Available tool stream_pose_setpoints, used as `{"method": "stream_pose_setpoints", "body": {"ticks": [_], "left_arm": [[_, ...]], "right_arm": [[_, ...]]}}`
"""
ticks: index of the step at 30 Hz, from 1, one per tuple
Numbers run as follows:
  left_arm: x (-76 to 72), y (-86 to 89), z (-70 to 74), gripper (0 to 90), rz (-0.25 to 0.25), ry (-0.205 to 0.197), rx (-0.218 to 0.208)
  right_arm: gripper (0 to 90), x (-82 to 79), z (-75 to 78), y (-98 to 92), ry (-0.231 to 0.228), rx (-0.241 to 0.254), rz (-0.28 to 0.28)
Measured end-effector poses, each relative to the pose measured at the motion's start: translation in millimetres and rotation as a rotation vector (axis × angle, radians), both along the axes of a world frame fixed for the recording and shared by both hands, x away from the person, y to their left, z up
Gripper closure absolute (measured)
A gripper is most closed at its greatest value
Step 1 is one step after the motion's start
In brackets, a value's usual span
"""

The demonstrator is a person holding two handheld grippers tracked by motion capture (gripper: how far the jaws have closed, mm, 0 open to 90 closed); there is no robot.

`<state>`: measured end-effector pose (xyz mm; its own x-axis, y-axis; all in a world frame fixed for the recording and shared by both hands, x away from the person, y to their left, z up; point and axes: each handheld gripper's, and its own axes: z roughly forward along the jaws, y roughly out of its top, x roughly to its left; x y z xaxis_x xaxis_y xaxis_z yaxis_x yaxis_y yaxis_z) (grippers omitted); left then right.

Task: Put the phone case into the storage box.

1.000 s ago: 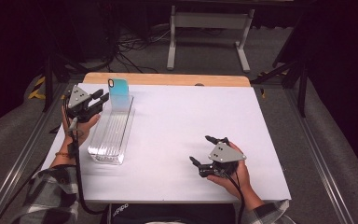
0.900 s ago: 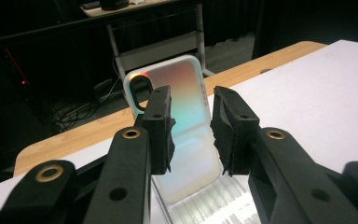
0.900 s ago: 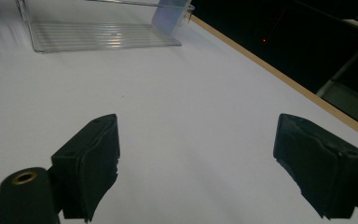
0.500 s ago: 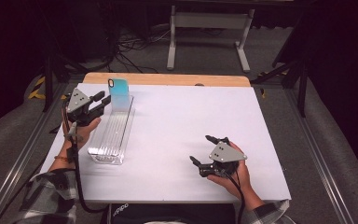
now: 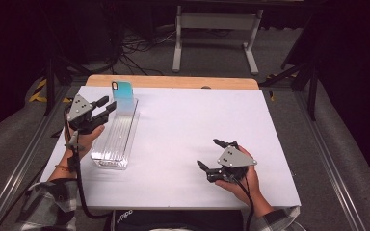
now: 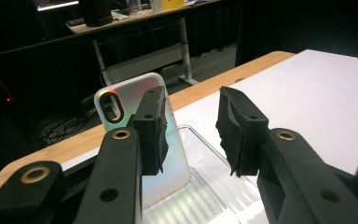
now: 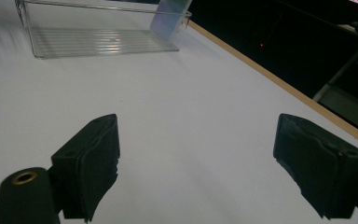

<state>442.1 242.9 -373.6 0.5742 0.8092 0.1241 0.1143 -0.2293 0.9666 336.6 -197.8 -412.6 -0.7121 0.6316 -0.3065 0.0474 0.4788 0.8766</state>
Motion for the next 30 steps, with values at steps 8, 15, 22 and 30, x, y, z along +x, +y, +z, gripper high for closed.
{"method": "stream_pose_setpoints", "body": {"ticks": [8,15,22,30], "left_arm": [[-5.8,-1.0,1.8,59.4,-0.014,-0.016,-0.003],[-10.8,-3.4,2.2,54.6,-0.022,-0.023,0.0],[-15.8,-7.5,2.2,48.5,-0.037,-0.039,0.006],[-20.8,-10.5,2.1,42.4,-0.048,-0.045,0.003]], "right_arm": [[15.2,-0.1,1.0,-0.5,-0.004,0.004,-0.003],[15.2,-0.1,1.0,-0.8,-0.005,0.006,-0.003],[15.2,-0.3,1.2,-0.8,-0.007,0.005,-0.004],[15.2,-0.4,1.8,-1.0,-0.007,0.008,-0.002]]}}
